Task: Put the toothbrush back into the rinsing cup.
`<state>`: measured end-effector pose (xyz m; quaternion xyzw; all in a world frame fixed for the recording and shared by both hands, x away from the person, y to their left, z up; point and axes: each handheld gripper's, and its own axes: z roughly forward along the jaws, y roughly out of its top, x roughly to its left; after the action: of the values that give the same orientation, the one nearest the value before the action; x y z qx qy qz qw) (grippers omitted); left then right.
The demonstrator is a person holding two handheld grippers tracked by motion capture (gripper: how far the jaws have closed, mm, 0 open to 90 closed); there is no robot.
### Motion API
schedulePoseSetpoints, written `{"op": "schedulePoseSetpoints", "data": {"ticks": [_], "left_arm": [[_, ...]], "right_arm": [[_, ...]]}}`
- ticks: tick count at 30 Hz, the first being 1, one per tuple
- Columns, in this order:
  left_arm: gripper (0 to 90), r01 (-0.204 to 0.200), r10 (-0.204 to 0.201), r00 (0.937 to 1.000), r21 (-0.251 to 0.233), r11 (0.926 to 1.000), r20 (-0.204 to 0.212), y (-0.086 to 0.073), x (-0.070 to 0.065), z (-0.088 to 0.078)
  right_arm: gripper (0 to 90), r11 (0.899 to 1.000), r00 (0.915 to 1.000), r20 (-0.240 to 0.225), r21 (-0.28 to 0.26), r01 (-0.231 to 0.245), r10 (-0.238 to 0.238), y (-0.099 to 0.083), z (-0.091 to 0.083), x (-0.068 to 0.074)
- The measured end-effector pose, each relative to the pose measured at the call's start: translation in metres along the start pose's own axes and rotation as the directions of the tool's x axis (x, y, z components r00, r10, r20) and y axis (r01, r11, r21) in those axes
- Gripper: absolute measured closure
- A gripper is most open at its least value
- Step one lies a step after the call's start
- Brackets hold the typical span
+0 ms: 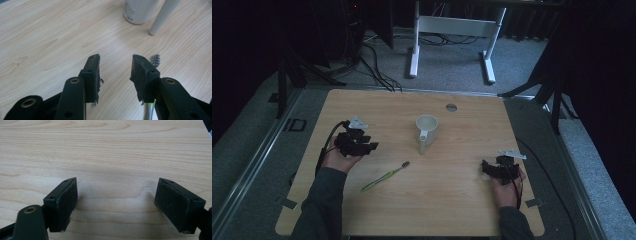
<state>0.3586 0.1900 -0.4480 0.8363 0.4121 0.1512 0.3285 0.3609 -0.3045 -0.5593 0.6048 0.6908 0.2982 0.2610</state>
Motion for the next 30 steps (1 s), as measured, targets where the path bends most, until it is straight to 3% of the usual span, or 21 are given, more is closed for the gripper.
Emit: {"op": "schedulePoseSetpoints", "data": {"ticks": [6, 13, 30], "left_arm": [[61.5, -0.021, 0.02, 0.9997, 0.022, 0.9995, 0.013, 0.005, -0.003, 0.001], [63.3, -0.058, 0.056, 0.9982, 0.082, 0.995, 0.022, 0.013, -0.012, 0.01], [64.4, -0.099, 0.095, 0.9945, 0.113, 0.9885, 0.045, 0.023, -0.016, 0.011]], "right_arm": [[18.1, 1.0, 1.0, 0.0, 0.0, 0.0, 0.0, 0.0, 0.0, 0.0], [18.1, 1.0, 1.0, 0.001, 0.0, 0.0, 0.0, 0.0, 0.0, 0.0], [18.1, 1.0, 1.0, 0.0, 0.0, -0.001, 0.001, 0.0, 0.0, 0.0]]}}
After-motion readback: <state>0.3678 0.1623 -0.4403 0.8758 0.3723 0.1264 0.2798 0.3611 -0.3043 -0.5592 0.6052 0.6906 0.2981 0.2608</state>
